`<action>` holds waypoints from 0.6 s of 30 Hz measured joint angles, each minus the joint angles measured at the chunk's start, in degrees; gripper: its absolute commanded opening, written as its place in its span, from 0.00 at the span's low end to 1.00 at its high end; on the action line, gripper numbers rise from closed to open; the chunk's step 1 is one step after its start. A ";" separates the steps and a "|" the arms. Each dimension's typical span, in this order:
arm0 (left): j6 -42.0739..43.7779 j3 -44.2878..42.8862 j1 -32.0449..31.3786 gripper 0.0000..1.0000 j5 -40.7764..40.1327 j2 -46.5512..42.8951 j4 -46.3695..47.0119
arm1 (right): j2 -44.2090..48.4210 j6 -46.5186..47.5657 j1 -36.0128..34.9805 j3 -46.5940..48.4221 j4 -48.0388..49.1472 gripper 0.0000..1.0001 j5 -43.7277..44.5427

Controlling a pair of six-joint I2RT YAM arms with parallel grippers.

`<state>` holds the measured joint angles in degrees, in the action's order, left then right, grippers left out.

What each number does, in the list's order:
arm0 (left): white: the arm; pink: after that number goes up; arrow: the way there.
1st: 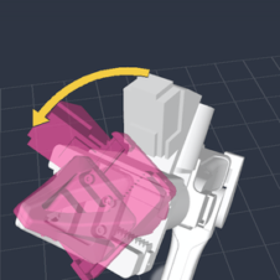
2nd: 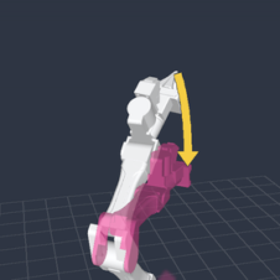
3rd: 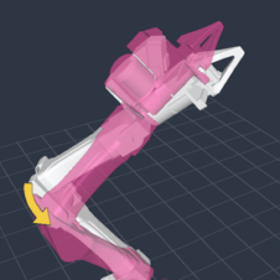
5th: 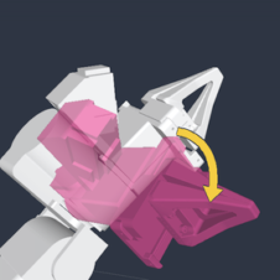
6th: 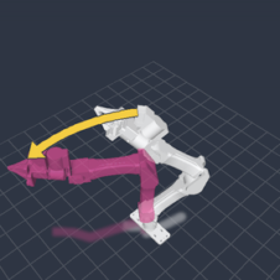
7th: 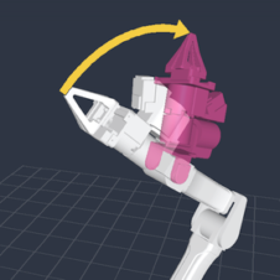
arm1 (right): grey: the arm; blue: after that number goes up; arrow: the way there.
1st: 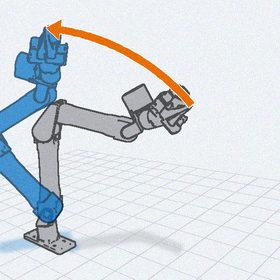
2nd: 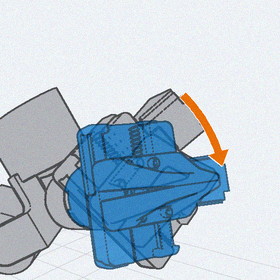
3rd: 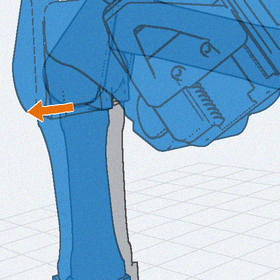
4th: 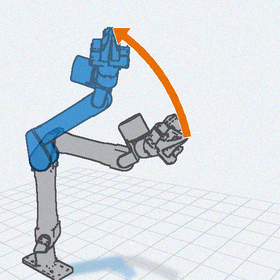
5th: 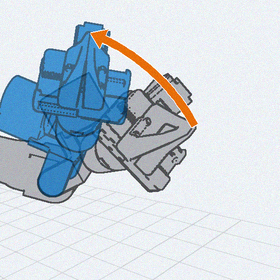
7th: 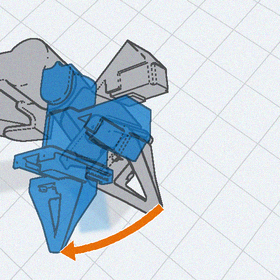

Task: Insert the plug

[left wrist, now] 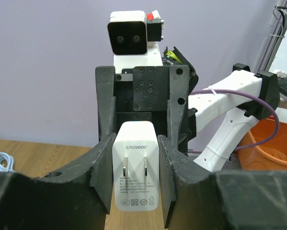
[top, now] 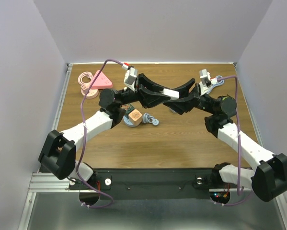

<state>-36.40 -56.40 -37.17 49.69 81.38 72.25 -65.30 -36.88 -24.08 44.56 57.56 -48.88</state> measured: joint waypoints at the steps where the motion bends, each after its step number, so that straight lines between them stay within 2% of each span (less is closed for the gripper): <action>1: 0.13 0.00 0.00 0.00 -0.13 0.15 0.02 | -0.11 -0.22 0.00 -0.15 0.00 0.51 -0.24; 3: 0.44 0.00 0.00 0.00 -0.44 0.20 0.00 | -0.52 -0.50 0.00 -0.15 0.31 0.44 -0.50; 6: 0.70 -0.04 -0.31 0.00 -0.44 0.20 -0.07 | -1.44 -0.76 -0.02 -0.15 0.57 0.05 -1.18; 7: 0.33 -0.09 -0.33 0.00 -0.48 0.20 -0.37 | -1.66 -0.59 0.00 -0.15 1.11 0.01 -1.44; 11: 1.70 -0.33 -0.35 0.00 -0.44 0.20 -0.96 | -1.73 -1.03 0.00 -0.35 1.53 0.00 -0.90; 12: 2.05 -0.35 -0.37 0.22 -0.42 0.20 -1.29 | -1.66 -1.01 0.00 -0.52 1.57 0.00 -0.70; 13: 2.27 -0.35 -0.37 0.39 -0.44 0.20 -1.68 | -1.55 -0.94 0.00 -0.72 1.53 0.00 -0.46; 14: 2.64 -0.42 -0.39 0.65 -0.42 0.15 -2.49 | -1.29 -0.83 0.00 -1.31 1.55 0.00 0.15; 15: 2.99 -0.42 -0.52 0.77 -0.44 0.02 -3.61 | -1.11 -0.74 0.00 -1.86 1.51 0.01 0.55; 16: 4.39 -0.44 -0.63 0.98 -0.98 -0.20 -5.25 | -0.74 -0.42 0.00 -2.23 1.20 0.00 1.16; 18: 6.67 -0.44 -0.63 0.99 -2.45 -0.92 -7.93 | -0.52 0.94 0.00 -2.34 -0.61 0.00 3.10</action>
<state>-29.74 -56.84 -37.80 47.24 80.47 64.31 -65.82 -35.94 -24.08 42.22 56.95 -45.78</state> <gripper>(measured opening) 0.930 0.432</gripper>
